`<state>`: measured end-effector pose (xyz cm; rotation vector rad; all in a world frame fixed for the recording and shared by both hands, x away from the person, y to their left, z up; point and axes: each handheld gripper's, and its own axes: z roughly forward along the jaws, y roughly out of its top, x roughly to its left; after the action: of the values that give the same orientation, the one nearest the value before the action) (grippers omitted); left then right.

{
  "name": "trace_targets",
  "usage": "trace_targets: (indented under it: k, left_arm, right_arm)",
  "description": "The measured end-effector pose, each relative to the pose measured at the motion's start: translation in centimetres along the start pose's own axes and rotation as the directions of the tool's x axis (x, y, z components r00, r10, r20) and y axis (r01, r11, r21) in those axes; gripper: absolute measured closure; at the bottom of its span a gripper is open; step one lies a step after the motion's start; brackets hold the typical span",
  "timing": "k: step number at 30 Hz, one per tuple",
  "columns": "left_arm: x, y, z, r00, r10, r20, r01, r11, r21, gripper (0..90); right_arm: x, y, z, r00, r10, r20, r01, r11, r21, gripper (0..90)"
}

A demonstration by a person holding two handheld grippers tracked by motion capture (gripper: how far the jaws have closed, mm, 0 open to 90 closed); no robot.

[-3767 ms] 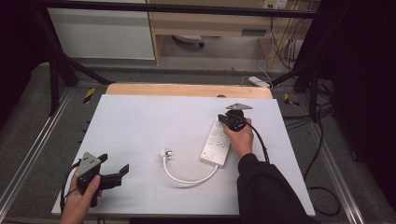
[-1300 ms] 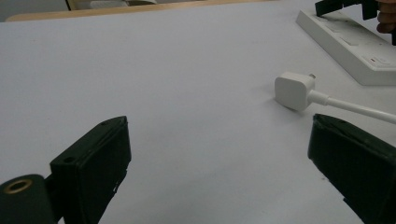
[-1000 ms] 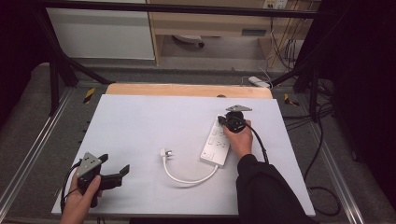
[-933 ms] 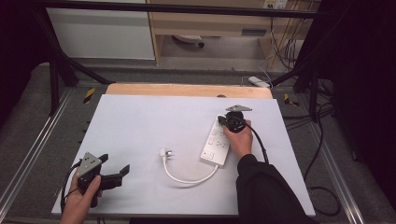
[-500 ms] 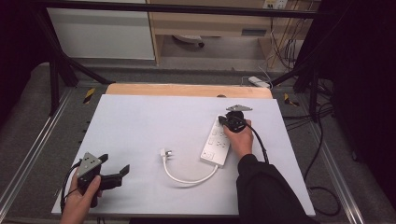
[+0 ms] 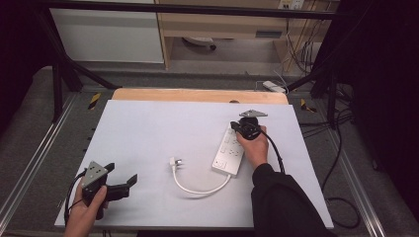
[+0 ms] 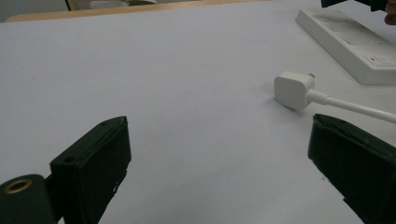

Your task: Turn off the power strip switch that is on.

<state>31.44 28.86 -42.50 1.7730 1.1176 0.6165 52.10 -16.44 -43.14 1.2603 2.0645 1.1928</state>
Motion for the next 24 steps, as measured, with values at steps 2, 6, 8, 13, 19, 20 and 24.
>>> trace_targets:
  k: [2, 6, 8, 13, 19, 20, 24]
  left_arm:
    - [0.0, 0.0, 0.0, 1.0000, 0.001, 0.000, -0.001, 1.0000, 0.000, 6.0]
    - [0.1, 0.0, 0.0, 1.0000, 0.000, -0.004, 0.000, 1.0000, 0.000, 6.0]
    - [0.1, 0.0, 0.0, 1.0000, 0.000, -0.006, 0.000, 1.0000, 0.002, 6.0]
    - [-0.1, 0.0, 0.1, 1.0000, 0.002, -0.005, -0.002, 1.0000, 0.007, 6.0]
    - [-0.1, 0.0, 0.1, 1.0000, 0.000, -0.005, 0.000, 1.0000, 0.007, 6.0]
    - [0.0, 0.0, 0.1, 1.0000, 0.001, -0.005, -0.001, 1.0000, 0.007, 6.0]
    - [0.0, 0.0, 0.0, 1.0000, 0.002, -0.006, -0.002, 1.0000, 0.005, 5.9]
  right_arm:
    - [0.0, 0.2, -0.3, 1.0000, -0.004, 0.000, 0.004, 1.000, -0.008, 90.0]
    - [0.1, 0.6, -0.9, 1.0000, -0.006, 0.000, 0.006, 1.000, -0.020, 90.0]
    - [0.1, 0.8, -1.2, 1.0000, -0.008, 0.000, 0.008, 1.000, -0.026, 90.0]
    - [-0.1, 1.2, -1.9, 1.0000, -0.009, 0.003, 0.009, 0.999, -0.041, 90.0]
    - [-0.3, 1.4, -2.5, 1.0000, 0.001, 0.001, -0.001, 0.999, -0.049, 86.0]
    - [-0.3, 1.4, -2.6, 1.0000, -0.002, 0.001, 0.002, 0.999, -0.050, 85.3]
    - [0.1, 1.7, -3.0, 1.0000, -0.003, -0.007, 0.003, 0.998, -0.060, 82.9]
